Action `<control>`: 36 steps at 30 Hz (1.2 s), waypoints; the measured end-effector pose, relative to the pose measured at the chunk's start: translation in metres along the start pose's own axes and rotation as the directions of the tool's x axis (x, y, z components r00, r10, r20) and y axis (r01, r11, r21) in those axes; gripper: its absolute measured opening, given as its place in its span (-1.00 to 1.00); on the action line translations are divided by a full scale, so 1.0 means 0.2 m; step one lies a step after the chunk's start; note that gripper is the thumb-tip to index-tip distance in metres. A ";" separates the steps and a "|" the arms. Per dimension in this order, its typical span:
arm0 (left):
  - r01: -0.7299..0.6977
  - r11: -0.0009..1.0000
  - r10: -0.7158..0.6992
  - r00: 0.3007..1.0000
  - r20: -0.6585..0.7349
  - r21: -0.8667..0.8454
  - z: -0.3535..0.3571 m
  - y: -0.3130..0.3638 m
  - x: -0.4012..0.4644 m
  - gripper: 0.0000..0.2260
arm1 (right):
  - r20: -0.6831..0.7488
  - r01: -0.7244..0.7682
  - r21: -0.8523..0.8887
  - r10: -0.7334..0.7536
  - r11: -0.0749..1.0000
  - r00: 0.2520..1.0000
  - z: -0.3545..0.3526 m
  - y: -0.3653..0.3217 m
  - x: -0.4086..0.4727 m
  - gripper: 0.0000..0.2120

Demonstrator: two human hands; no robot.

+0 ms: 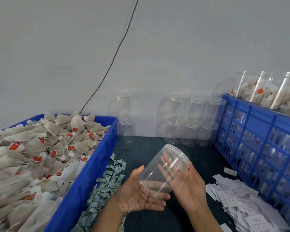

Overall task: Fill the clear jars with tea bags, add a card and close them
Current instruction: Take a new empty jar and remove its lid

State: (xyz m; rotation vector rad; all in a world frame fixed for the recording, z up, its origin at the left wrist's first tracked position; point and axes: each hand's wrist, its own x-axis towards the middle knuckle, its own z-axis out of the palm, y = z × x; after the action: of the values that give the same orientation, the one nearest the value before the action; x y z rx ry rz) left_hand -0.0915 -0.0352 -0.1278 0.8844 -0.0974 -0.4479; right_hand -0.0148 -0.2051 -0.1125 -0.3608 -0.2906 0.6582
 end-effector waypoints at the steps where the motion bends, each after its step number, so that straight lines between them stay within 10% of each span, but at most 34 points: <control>1: -0.032 0.998 0.035 0.999 -0.041 0.063 0.01 0.00 0.00 -0.13 | -0.036 0.002 -0.051 -0.004 0.999 0.999 -0.01 -0.01 0.00 -0.45; 5: -0.221 0.875 0.355 0.898 -0.262 0.431 0.05 -0.04 0.07 -0.32 | -0.147 0.122 -0.284 -0.169 0.951 0.975 -0.03 -0.03 0.02 -0.46; 9: -0.136 0.266 0.790 0.598 -0.135 0.955 0.04 -0.09 0.09 -0.20 | -0.106 0.249 -0.571 -0.371 0.782 0.922 -0.03 -0.01 0.03 -0.38; 13: 0.047 -0.084 0.838 0.544 0.045 0.995 0.03 -0.10 0.09 -0.21 | -0.088 0.276 -0.649 -0.431 0.708 0.898 -0.02 0.00 0.04 -0.24; 17: -0.011 0.098 0.819 0.568 -0.075 0.995 0.04 -0.09 0.07 -0.20 | -0.091 0.285 -0.616 -0.426 0.735 0.900 -0.02 0.00 0.03 -0.34; 24: -0.118 0.777 0.371 0.880 -0.299 0.618 0.08 -0.05 0.03 -0.35 | -0.087 0.238 -0.456 -0.309 0.858 0.947 -0.02 -0.05 0.01 -0.41; 28: -0.115 0.898 0.256 0.922 -0.290 0.426 0.05 -0.03 0.02 -0.40 | -0.152 0.218 -0.463 -0.320 0.859 0.935 -0.01 -0.13 0.01 -0.36; 32: -0.236 0.877 0.408 0.826 -0.388 0.420 0.03 -0.04 0.04 -0.34 | -0.217 0.090 -0.856 -0.512 0.508 0.831 -0.01 -0.17 0.01 -0.21; 36: -0.211 0.820 0.469 0.780 -0.414 0.533 0.02 -0.07 0.05 -0.26 | 0.081 0.056 -0.997 -0.603 -0.059 0.794 -0.04 -0.19 -0.01 -0.06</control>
State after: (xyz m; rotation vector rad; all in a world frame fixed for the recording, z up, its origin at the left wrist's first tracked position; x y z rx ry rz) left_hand -0.0876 -0.0494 -0.1372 1.4061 0.1503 0.2065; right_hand 0.0061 -0.2361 -0.1037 -1.7961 -0.3990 -0.3549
